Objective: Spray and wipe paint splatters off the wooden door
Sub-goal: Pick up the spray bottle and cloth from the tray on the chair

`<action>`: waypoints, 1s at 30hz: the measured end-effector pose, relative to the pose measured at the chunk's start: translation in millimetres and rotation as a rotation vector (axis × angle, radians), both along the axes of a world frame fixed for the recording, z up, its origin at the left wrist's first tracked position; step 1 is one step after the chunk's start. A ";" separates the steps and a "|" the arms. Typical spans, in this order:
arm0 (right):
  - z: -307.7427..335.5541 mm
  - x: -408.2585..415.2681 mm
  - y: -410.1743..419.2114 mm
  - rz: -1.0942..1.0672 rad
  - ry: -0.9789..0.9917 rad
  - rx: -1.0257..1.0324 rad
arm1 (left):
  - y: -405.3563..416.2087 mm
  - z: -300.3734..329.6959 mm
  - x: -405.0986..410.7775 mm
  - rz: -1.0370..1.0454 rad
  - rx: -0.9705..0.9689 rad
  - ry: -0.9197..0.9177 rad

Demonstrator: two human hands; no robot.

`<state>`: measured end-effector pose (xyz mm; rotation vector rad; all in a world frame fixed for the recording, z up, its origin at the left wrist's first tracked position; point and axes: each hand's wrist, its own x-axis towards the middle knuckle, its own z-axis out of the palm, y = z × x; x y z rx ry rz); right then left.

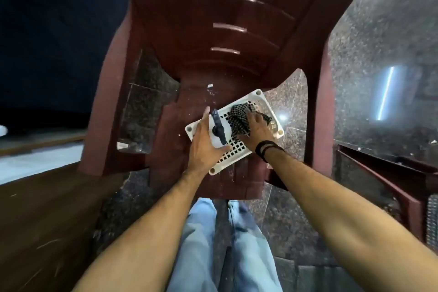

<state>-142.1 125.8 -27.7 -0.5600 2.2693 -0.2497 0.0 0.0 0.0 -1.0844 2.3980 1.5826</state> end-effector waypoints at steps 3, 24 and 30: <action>-20.4 -1.2 -0.8 0.087 0.167 0.090 | 6.0 -13.9 -8.0 0.116 -0.059 0.111; 127.4 11.8 8.5 -0.853 -0.649 -0.471 | 24.7 152.0 12.2 0.447 -0.166 0.152; 244.7 61.9 -23.1 -0.718 -0.760 -0.430 | 31.9 241.9 105.6 0.743 -0.116 0.125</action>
